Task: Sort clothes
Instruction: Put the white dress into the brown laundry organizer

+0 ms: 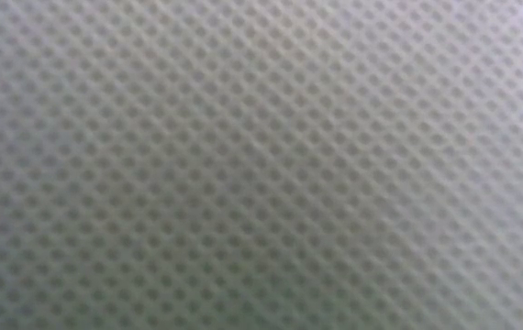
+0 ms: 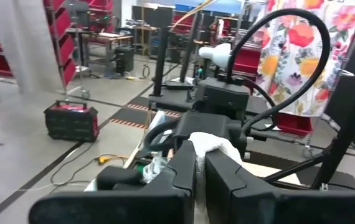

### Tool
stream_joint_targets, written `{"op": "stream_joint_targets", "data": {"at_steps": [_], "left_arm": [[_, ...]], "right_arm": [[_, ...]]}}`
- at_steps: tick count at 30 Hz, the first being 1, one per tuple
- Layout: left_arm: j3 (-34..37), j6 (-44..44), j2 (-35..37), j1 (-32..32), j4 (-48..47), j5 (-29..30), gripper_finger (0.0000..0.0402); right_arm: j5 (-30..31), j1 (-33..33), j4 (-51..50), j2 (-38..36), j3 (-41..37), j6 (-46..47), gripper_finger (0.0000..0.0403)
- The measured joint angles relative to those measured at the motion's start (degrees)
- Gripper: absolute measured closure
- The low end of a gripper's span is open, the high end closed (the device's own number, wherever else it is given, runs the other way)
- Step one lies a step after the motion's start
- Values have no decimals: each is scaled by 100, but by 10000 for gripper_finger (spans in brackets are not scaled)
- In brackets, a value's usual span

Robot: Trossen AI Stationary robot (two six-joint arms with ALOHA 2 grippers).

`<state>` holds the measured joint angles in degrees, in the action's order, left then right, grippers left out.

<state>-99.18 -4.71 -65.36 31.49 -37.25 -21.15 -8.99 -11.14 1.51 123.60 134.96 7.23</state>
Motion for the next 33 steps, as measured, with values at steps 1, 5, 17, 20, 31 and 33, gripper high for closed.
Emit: {"op": "stream_joint_targets", "data": {"at_steps": [1,5,17,20,31,33], "left_arm": [[0,0,-48,-77,59,46,401],[-13,-8,-180,-215,171,90,401],[-22,-335,-119,-247,-85,-467,321],[-22,-317,35,-247,-83,-492,273],[-33,199,643,-240,-286,-45,191],[-33,295,690,-240,-462,-35,189]], "right_arm": [[0,0,7,-3,0,-63,67],[4,24,-8,-37,0,-270,122],[19,42,-458,-319,0,-871,380],[17,44,-460,-422,0,-916,385],[13,57,-359,-1106,0,-1165,386],[10,71,-234,-1250,0,-1158,386]]}}
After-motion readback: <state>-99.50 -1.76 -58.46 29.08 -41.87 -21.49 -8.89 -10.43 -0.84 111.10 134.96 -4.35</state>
